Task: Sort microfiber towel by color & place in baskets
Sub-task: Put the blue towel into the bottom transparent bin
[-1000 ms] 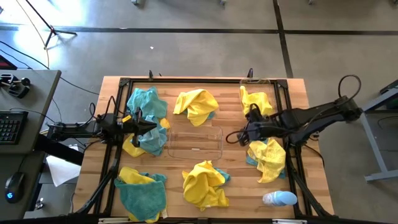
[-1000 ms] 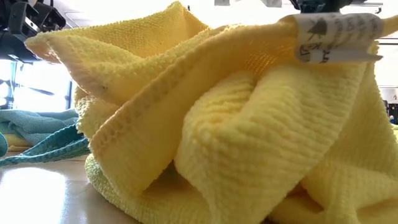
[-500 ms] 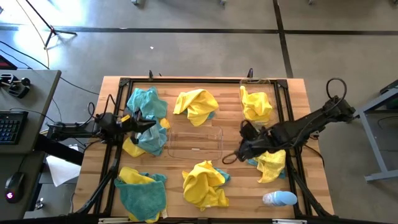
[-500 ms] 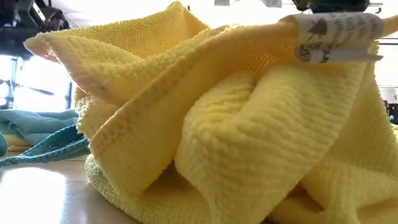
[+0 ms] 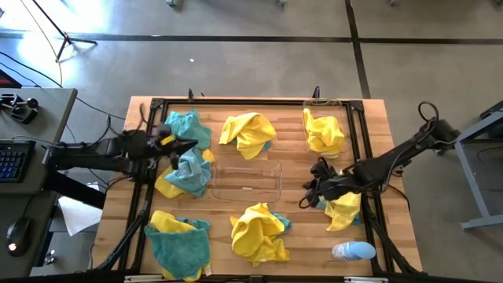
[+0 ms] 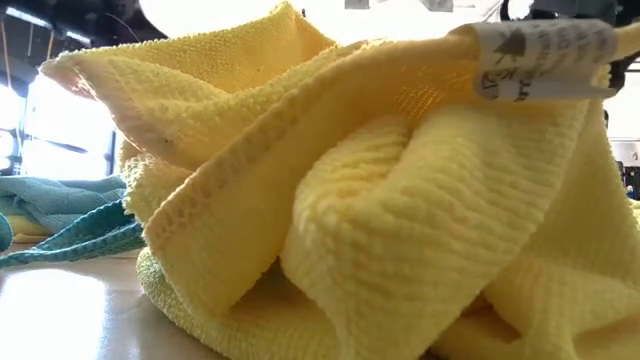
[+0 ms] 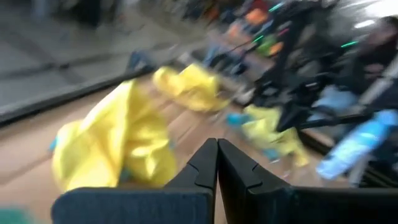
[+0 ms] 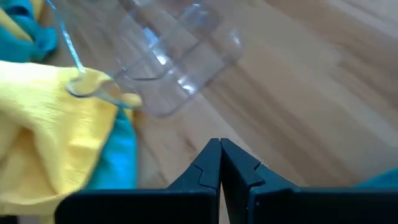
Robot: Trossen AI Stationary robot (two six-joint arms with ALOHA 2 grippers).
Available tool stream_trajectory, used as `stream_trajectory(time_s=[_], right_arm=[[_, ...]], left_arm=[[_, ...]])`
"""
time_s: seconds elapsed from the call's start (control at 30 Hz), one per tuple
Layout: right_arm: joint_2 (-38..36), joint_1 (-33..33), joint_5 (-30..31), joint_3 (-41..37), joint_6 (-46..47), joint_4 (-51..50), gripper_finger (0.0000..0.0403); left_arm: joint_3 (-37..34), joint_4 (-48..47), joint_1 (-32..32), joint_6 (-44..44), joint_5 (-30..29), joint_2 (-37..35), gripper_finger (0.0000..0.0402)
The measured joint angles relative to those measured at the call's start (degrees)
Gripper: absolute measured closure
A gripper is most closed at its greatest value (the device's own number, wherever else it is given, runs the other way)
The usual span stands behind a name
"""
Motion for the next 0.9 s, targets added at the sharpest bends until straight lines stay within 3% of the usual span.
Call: stream_trajectory(time_s=[0.13, 0.23, 0.47, 0.63, 0.9], right_arm=[[-5.18, -1.47, -3.49, -1.67, -4.46, -2.73, 0.0403], [-8.57, -2.04, -5.42, -1.77, -8.10, -6.47, 0.0403], [-14.80, -2.15, -5.17, -1.77, -12.86, -16.45, 0.0403], [-17.66, -2.15, -6.07, -1.77, -16.55, -18.78, 0.0403], [-19.76, -2.15, -8.60, -1.77, -20.60, -18.87, 0.0403]], left_arm=[[10.86, -15.39, 0.21, -14.89, -4.64, 11.08, 0.0401], [17.08, -25.75, 0.65, -23.10, -4.98, 17.92, 0.0401], [18.63, -28.95, 1.89, -30.13, -3.78, 27.64, 0.0397], [18.63, -35.25, 3.05, -38.40, 0.31, 32.64, 0.0361], [18.63, -38.26, 2.91, -47.82, 14.10, 38.94, 0.0296]])
